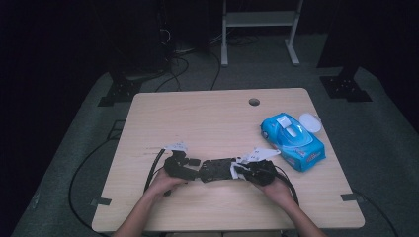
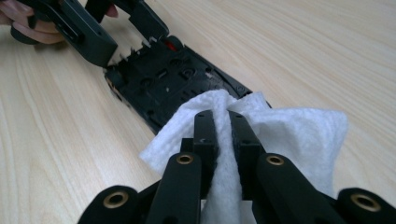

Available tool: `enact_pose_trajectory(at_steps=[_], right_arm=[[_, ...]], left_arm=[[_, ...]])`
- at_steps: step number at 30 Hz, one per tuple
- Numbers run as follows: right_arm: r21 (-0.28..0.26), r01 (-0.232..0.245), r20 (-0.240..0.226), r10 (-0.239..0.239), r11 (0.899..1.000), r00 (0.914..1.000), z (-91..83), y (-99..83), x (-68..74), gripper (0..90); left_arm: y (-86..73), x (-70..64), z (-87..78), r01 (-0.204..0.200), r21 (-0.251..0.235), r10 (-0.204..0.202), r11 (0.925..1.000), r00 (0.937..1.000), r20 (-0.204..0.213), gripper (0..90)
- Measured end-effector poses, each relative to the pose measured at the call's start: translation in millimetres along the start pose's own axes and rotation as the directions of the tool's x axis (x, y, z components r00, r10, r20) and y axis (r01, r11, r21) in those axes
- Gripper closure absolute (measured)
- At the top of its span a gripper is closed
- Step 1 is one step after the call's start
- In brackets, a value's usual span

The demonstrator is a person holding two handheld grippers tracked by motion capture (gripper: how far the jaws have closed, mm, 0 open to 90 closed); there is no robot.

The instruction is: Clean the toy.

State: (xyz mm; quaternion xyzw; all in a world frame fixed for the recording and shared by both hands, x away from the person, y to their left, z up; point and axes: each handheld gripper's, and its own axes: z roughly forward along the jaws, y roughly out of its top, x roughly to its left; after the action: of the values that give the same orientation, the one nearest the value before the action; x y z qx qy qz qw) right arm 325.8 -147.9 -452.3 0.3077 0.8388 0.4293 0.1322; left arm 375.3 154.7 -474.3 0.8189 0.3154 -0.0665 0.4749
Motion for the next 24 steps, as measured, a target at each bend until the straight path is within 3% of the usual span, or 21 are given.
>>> enact_pose_trajectory(at_steps=[6, 10, 14, 19, 24], right_arm=[[0.005, -0.018, -0.02, 0.018, 1.0, 0.9996, 0.4, -0.5, -0.4, 82.2], [0.007, -0.015, -0.028, 0.015, 1.0, 0.9995, -0.4, -2.4, -0.4, 82.2], [0.019, -0.015, -0.036, 0.016, 1.0, 0.9992, 0.1, -4.2, -0.3, 82.2], [0.028, -0.022, -0.038, 0.023, 0.999, 0.999, 1.5, -5.6, -0.8, 82.2], [0.025, -0.034, -0.043, 0.035, 0.999, 0.9984, 2.0, -8.7, -2.1, 82.2]], left_arm=[[7.2, -0.6, 5.4, 0.013, -0.006, -0.013, 0.9999, 0.9999, -0.001, 22.9], [6.1, 2.4, 13.2, 0.075, 0.052, -0.075, 0.9959, 0.9972, 0.004, 23.9], [5.9, 1.9, 14.6, 0.089, 0.057, -0.09, 0.9944, 0.9957, 0.022, 26.4], [7.4, 1.7, 14.4, 0.082, 0.079, -0.085, 0.9935, 0.9957, 0.035, 28.2], [9.3, -5.1, 13.3, 0.019, 0.087, -0.02, 0.9961, 0.9997, 0.013, 28.9]])
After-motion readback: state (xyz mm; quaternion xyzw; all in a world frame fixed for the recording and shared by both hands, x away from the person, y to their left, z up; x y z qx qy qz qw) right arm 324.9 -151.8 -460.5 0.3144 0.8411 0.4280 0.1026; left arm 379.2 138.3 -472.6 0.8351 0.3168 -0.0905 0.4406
